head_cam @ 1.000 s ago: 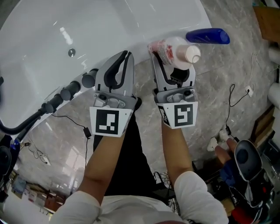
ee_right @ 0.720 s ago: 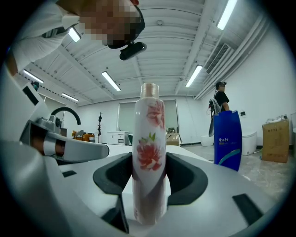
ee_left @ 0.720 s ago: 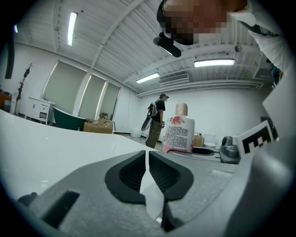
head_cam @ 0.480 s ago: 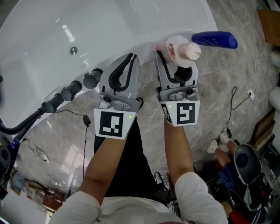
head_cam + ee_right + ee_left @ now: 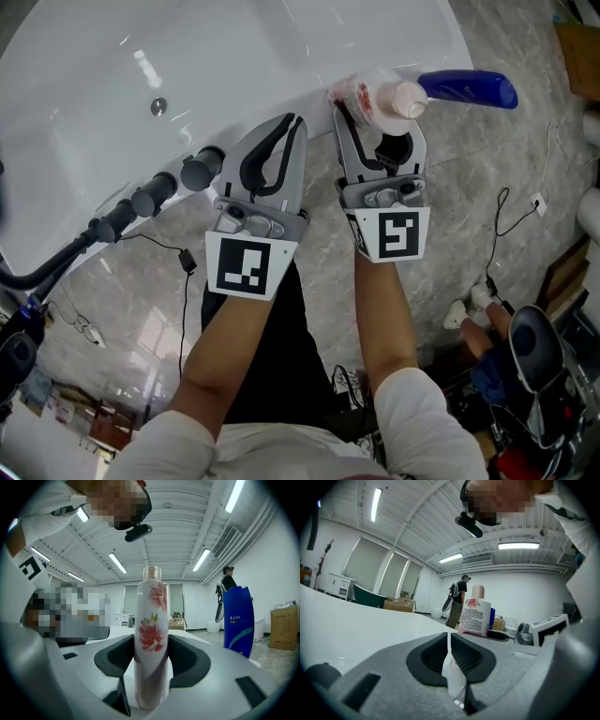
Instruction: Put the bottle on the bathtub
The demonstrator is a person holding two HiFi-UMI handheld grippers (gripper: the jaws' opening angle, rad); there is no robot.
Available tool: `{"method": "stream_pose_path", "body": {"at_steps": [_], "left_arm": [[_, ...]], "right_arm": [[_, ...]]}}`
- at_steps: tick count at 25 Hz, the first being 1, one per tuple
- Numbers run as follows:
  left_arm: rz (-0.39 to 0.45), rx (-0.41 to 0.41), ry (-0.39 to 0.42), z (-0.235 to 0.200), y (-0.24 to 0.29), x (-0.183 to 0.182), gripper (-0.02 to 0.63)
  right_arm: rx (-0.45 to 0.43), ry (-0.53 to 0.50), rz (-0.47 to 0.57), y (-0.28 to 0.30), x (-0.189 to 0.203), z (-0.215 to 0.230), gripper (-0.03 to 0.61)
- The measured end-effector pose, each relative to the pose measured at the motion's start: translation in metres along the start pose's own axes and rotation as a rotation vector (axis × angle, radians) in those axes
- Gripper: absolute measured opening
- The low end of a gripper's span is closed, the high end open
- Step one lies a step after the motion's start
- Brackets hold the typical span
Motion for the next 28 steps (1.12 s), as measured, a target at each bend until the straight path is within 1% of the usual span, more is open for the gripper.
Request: {"method": "stream_pose_path", "body": {"at_steps": [7, 13, 17, 23, 28], "left_arm": [[-0.008, -0.005, -0.011, -0.003, 0.001, 0.001, 0.017], [-0.02, -0.002, -0.025, -0.007, 0.001, 0.003, 0.017], [-0.026, 0.016, -0.014, -0.002, 0.004, -0.002, 0.017], [-0.019, 0.024, -0.004, 0.002, 0.001, -0.024, 0.017], [-0.014, 0.038, 0.015, 0.012, -0.008, -0.052, 0.017]], "right_arm": [[0.002, -0.008, 0.008, -0.001, -0.001, 0.0, 0.225], [-0.011, 0.002, -0.015, 0.001, 0.001, -0.004, 0.227], [-0.015, -0.028, 0.015, -0.003, -0.017, -0.003, 0.229], [0.006, -0.015, 0.032, -0.014, -0.053, 0.005, 0.229], [0.017, -0.047, -0.044, -0.035, -0.067, 0.005, 0.229]]}}
Point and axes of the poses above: the fingertips, and each gripper's own axes: y forward along the fingers, z to its right, x out of its underside, the point moved 6 cm from there along -y, backward along the fingers, and after that the axes turned 13 degrees about -y, right-handed, at the moved point
